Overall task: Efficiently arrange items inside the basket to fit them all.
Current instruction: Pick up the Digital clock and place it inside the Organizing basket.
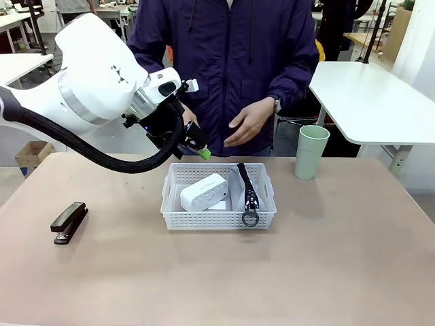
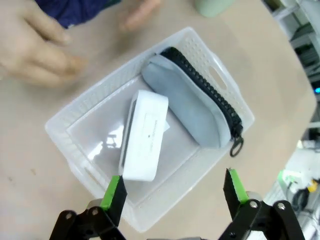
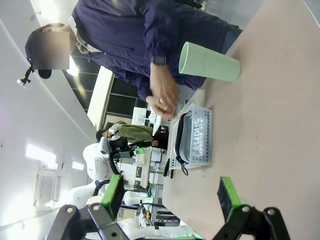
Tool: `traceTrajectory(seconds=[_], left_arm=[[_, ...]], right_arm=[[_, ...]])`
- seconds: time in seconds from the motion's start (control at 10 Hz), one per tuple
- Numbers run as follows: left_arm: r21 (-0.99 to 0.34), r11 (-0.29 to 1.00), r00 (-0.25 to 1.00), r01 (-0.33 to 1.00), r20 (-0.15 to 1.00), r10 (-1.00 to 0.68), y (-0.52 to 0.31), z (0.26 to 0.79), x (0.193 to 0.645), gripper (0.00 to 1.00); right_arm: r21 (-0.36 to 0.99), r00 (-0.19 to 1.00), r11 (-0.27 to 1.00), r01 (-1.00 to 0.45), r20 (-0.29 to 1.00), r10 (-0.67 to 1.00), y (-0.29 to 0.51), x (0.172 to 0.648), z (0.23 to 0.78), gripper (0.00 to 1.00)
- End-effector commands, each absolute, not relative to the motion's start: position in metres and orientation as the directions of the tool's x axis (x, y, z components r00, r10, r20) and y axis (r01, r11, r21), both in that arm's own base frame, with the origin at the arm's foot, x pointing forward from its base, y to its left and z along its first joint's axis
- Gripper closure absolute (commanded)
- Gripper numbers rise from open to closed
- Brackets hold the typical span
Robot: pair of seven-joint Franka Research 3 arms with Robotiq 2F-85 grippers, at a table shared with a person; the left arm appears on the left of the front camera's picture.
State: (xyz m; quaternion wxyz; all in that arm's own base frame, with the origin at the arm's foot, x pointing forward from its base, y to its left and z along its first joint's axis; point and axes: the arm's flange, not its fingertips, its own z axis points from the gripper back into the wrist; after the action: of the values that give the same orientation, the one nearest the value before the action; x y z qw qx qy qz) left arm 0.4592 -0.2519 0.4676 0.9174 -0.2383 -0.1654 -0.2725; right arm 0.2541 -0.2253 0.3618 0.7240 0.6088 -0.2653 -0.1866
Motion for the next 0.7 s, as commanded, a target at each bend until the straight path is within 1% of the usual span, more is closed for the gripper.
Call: traceTrajectory(seconds=[0.0,0.1,0.2,0.3,0.4,0.5,0.6], left_arm=[[-0.371,0.719,0.793,0.588,0.438,-0.423,-0.173,0.518,0.446,0.0],[-0.402,0.717,0.811,0.569,0.42,-0.408,-0.14,0.528,0.437,0.0],[-0.44,0.72,0.838,0.537,0.379,-0.393,-0.108,0.532,0.431,0.0],[-0.529,0.648,0.836,0.549,0.364,-0.411,-0.067,0.537,0.426,0.0],[-0.652,0.571,0.866,0.498,0.404,-0.294,-0.003,0.535,0.416,0.0],[-0.734,0.525,0.893,0.431,0.432,-0.128,0.058,0.523,0.396,0.0],[-0.805,0.439,0.895,0.399,0.447,0.005,0.114,0.503,0.372,0.0]], right_arm=[[0.979,0.781,0.188,-0.078,0.177,-0.599,-0.224,0.255,0.364,0.0],[0.979,0.781,0.188,-0.078,0.177,-0.599,-0.224,0.255,0.364,0.0],[0.979,0.781,0.188,-0.078,0.177,-0.599,-0.224,0.255,0.364,0.0],[0.979,0.781,0.188,-0.078,0.177,-0.599,-0.224,0.255,0.364,0.0],[0.979,0.781,0.188,-0.078,0.177,-0.599,-0.224,0.255,0.364,0.0],[0.979,0.781,0.188,-0.078,0.177,-0.599,-0.224,0.255,0.364,0.0],[0.979,0.781,0.188,-0.078,0.177,-0.599,-0.224,0.255,0.364,0.0]])
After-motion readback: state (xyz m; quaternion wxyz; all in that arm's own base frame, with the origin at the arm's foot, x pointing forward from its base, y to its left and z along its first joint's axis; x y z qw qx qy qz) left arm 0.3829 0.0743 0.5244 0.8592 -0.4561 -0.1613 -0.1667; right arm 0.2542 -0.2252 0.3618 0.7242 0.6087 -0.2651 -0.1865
